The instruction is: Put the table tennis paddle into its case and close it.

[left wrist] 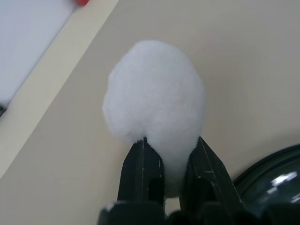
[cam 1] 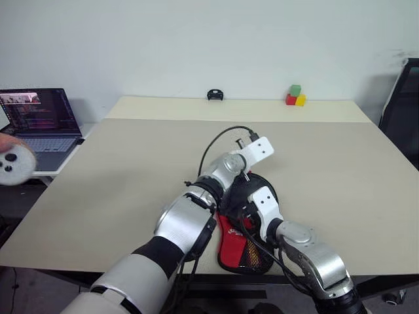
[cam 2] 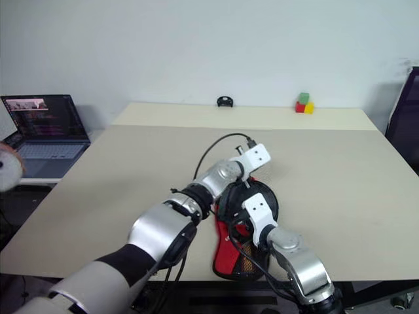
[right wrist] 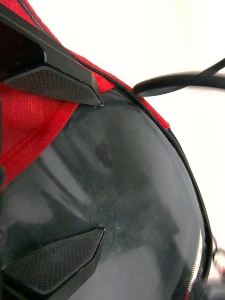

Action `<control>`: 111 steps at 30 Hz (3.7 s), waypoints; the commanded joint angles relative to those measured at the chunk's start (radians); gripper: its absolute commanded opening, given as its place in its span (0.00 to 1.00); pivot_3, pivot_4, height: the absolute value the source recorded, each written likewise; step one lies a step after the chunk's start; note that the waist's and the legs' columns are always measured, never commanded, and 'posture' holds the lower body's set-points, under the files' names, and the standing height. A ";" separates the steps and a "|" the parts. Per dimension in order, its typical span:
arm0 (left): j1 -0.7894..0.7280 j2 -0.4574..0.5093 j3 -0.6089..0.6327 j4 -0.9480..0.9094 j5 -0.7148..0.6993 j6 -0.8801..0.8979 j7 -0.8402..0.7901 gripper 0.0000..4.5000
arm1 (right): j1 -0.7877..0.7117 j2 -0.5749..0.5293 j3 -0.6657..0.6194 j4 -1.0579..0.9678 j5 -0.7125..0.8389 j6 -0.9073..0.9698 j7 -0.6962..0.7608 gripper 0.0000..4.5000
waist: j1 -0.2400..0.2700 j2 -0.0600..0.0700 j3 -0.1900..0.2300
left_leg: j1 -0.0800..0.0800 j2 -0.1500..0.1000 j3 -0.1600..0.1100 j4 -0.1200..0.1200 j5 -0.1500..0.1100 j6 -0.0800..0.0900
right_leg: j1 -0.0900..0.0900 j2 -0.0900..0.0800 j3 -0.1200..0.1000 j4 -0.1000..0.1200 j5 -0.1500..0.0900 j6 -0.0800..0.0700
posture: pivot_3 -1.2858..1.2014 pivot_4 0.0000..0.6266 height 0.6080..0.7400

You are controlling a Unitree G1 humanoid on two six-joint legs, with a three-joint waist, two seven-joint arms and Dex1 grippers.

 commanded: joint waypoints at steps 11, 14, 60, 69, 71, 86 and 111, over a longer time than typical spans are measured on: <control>0.026 -0.057 -0.026 -0.024 0.018 0.001 -0.088 0.24 | 0.088 0.026 0.065 0.057 0.013 0.112 -0.032 1.00 | -0.002 0.000 0.000 | 0.001 0.000 0.000 -0.001 0.000 0.000 | 0.000 0.000 -0.001 -0.001 0.000 0.000 | 0.52 0.24 1.00; 0.037 -0.035 -0.027 -0.024 0.022 0.009 -0.093 0.48 | 0.085 0.022 0.064 0.064 0.016 0.107 -0.028 1.00 | -0.002 0.000 0.000 | 0.001 0.000 0.000 -0.001 0.000 0.000 | 0.000 0.000 -0.001 0.000 0.000 0.000 | 0.52 0.24 1.00; 0.675 0.446 0.134 -1.109 -0.555 0.174 -0.745 0.77 | -0.099 -0.277 -0.400 -0.177 0.441 0.235 0.298 1.00 | 0.021 0.008 0.007 | -0.002 0.000 -0.007 -0.001 0.000 0.000 | 0.004 -0.002 -0.003 -0.009 0.001 0.001 | 0.52 0.24 1.00; 0.665 0.393 0.003 -0.955 -0.490 0.144 -0.728 0.77 | -0.184 -0.389 -0.550 -0.058 0.481 0.221 0.269 1.00 | 0.023 0.008 0.008 | -0.002 0.001 -0.005 -0.001 -0.001 0.001 | 0.004 -0.001 -0.003 -0.009 0.001 0.001 | 0.52 0.24 1.00; 0.624 0.366 -0.006 -0.858 -0.477 0.129 -0.707 0.77 | -0.195 -0.390 -0.546 -0.043 0.476 0.210 0.259 1.00 | 0.023 0.008 0.009 | -0.002 0.001 -0.005 -0.002 -0.001 0.001 | 0.004 -0.001 -0.002 -0.009 0.001 0.001 | 0.52 0.24 1.00; 0.511 0.283 -0.077 -0.581 -0.396 -0.026 -0.750 0.99 | -0.159 -0.387 -0.515 -0.068 0.492 0.201 0.222 1.00 | 0.024 0.008 0.009 | -0.004 0.001 -0.003 -0.002 -0.001 0.001 | 0.002 -0.001 -0.001 -0.009 0.001 0.001 | 0.52 0.24 1.00; 0.593 0.286 -0.080 -0.537 -0.389 -0.056 -0.745 0.99 | -0.747 -0.168 -0.336 1.044 0.168 -0.381 0.189 1.00 | 0.010 0.011 0.007 | 0.002 0.001 -0.001 -0.003 -0.001 0.002 | 0.005 -0.001 0.001 -0.008 0.001 0.001 | 0.52 0.24 1.00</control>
